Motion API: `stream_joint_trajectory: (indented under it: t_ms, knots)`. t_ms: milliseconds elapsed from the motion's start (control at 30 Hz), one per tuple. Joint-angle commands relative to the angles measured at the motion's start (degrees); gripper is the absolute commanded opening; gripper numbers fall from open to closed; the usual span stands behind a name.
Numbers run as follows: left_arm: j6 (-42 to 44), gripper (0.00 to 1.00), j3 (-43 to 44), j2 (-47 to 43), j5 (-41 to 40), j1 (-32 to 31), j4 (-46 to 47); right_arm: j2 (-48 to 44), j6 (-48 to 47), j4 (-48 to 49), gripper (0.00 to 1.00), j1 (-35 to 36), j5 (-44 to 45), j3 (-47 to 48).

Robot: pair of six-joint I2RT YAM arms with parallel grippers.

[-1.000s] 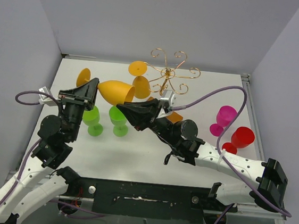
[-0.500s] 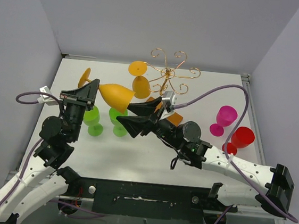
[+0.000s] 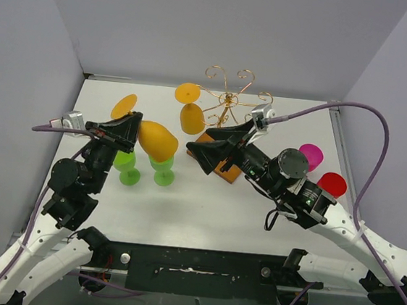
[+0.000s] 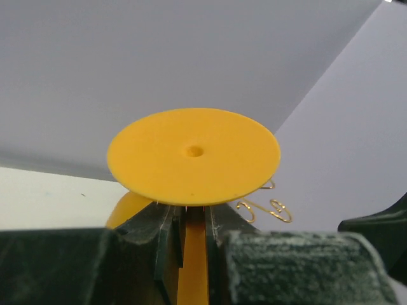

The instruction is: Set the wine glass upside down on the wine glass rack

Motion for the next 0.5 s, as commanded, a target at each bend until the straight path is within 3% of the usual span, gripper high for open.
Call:
stream_joint_trajectory:
  t_ms: [0, 267, 467]
  knots:
    - [16.7, 0.0, 5.8, 1.0, 8.0, 0.1, -3.3, 1.2, 1.2, -10.9, 0.76, -1.4, 4.1, 7.6]
    - [33.4, 0.0, 7.6, 2.7, 21.7, 0.1, -7.3, 8.6, 6.4, -14.3, 0.75, -2.5, -3.3, 18.0]
    - [38.2, 0.0, 4.0, 1.9, 27.9, 0.0, -3.5, 13.2, 10.5, -12.0, 0.73, -3.0, -8.1, 21.3]
